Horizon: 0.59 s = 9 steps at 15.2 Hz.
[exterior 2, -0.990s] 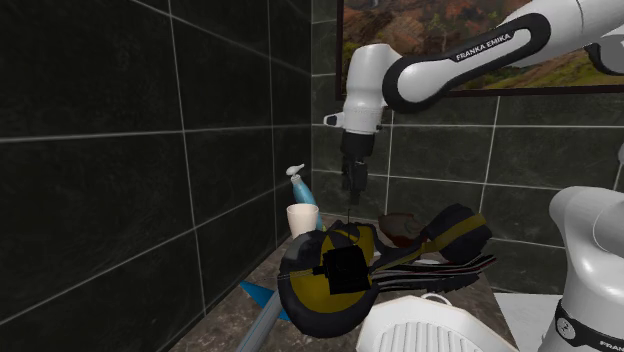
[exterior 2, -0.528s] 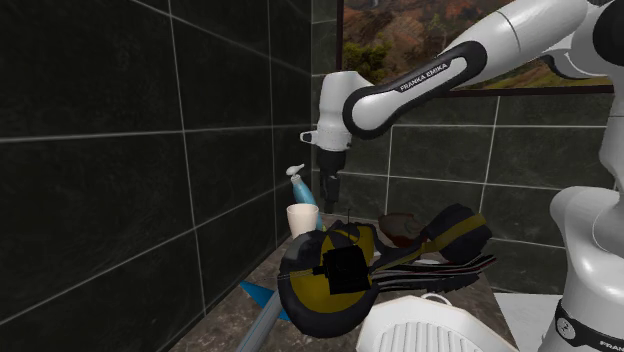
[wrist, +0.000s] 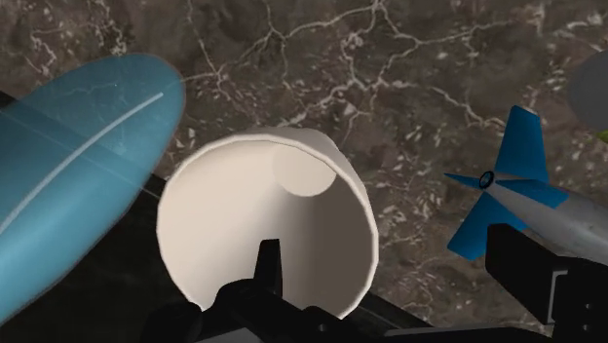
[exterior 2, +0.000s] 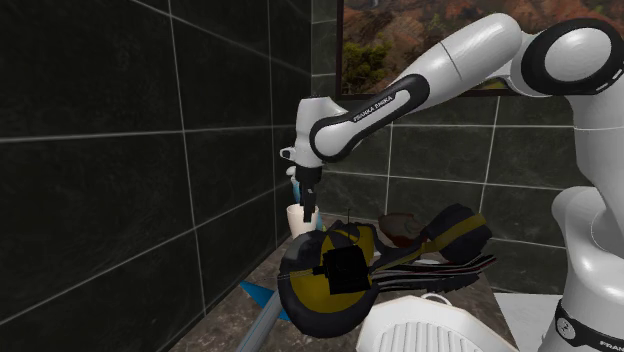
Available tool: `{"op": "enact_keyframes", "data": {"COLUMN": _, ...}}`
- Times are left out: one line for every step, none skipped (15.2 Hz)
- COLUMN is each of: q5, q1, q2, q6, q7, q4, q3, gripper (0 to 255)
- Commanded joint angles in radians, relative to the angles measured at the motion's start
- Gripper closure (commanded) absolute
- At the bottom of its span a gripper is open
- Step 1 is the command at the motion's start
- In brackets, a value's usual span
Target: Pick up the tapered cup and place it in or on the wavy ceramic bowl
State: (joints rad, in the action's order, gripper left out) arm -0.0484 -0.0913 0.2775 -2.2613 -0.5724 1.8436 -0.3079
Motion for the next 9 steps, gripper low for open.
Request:
{"op": "enact_keyframes", "data": {"q5": 0.006, "q1": -0.006, "q2": 0.024, "q6": -0.018, "q7": -0.008, "q4": -0.007, "q3": 0.001, "gripper": 0}}
{"op": "enact_keyframes", "data": {"q5": 0.008, "q1": -0.008, "q2": 0.032, "q6": -0.028, "q7": -0.009, "q4": -0.004, "q3": 0.002, "gripper": 0}}
{"op": "enact_keyframes", "data": {"q5": 0.011, "q1": -0.009, "q2": 0.04, "q6": -0.039, "q7": -0.011, "q4": -0.002, "q3": 0.002, "gripper": 0}}
{"op": "enact_keyframes", "data": {"q5": 0.014, "q1": -0.011, "q2": 0.049, "q6": -0.049, "q7": -0.013, "q4": 0.0, "q3": 0.003, "gripper": 0}}
{"op": "enact_keyframes", "data": {"q5": 0.016, "q1": -0.013, "q2": 0.057, "q6": -0.059, "q7": -0.014, "q4": 0.002, "q3": 0.004, "gripper": 0}}
{"op": "enact_keyframes", "data": {"q5": 0.021, "q1": -0.017, "q2": 0.071, "q6": -0.076, "q7": -0.017, "q4": 0.005, "q3": 0.005, "gripper": 0}}
{"op": "enact_keyframes", "data": {"q5": 0.021, "q1": -0.017, "q2": 0.071, "q6": -0.076, "q7": -0.017, "q4": 0.005, "q3": 0.005, "gripper": 0}}
{"op": "enact_keyframes", "data": {"q5": 0.021, "q1": -0.017, "q2": 0.071, "q6": -0.076, "q7": -0.017, "q4": 0.005, "q3": 0.005, "gripper": 0}}
{"op": "enact_keyframes", "data": {"q5": 0.021, "q1": -0.017, "q2": 0.071, "q6": -0.076, "q7": -0.017, "q4": 0.005, "q3": 0.005, "gripper": 0}}
